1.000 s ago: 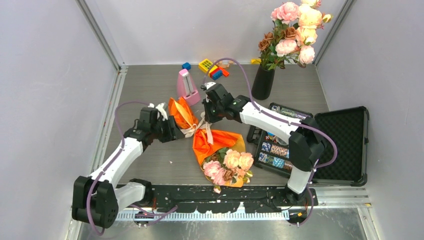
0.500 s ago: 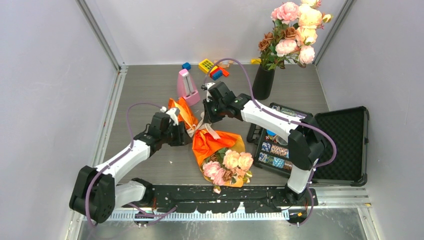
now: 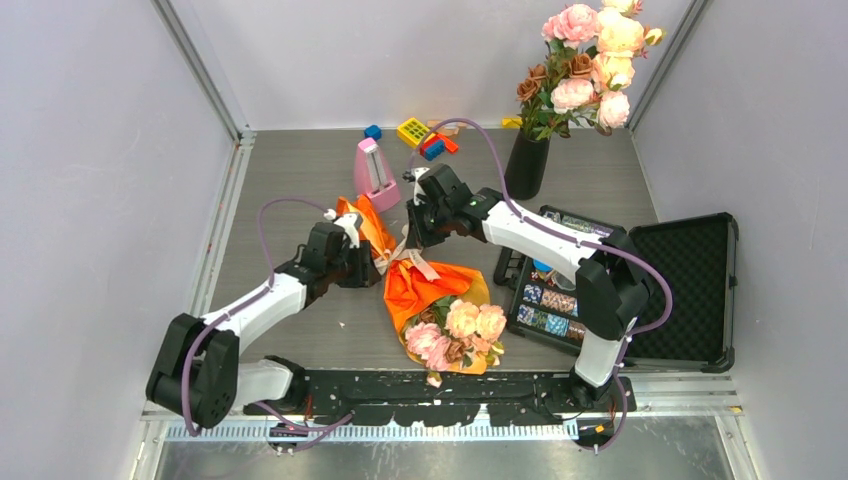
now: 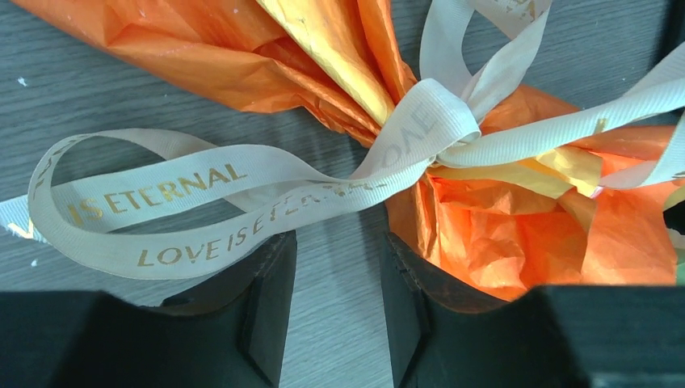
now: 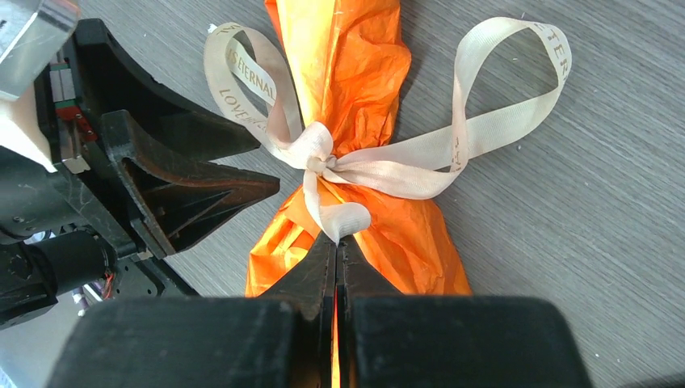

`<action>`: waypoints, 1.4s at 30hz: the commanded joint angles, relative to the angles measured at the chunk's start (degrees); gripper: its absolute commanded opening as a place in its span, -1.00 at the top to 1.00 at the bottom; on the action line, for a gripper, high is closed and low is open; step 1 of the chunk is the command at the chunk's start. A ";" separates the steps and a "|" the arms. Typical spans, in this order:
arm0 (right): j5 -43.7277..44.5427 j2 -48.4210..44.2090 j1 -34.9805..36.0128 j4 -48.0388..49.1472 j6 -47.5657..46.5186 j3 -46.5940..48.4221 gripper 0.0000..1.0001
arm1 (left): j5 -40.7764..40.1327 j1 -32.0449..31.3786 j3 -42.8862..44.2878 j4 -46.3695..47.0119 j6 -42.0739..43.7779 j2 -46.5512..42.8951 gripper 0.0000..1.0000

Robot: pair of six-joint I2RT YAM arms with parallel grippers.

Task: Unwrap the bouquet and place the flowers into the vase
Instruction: Untie the ribbon from the wrapping paper.

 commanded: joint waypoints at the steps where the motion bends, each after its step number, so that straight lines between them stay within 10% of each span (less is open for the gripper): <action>1: -1.80 -0.99 -0.39 2.22 0.46 -0.02 0.99 | -0.24 -0.11 2.38 4.88 2.70 1.91 0.12; 42: -4.47 -0.17 -2.86 0.65 -1.06 1.68 1.00 | 2.60 -0.65 0.94 13.72 6.08 9.49 0.23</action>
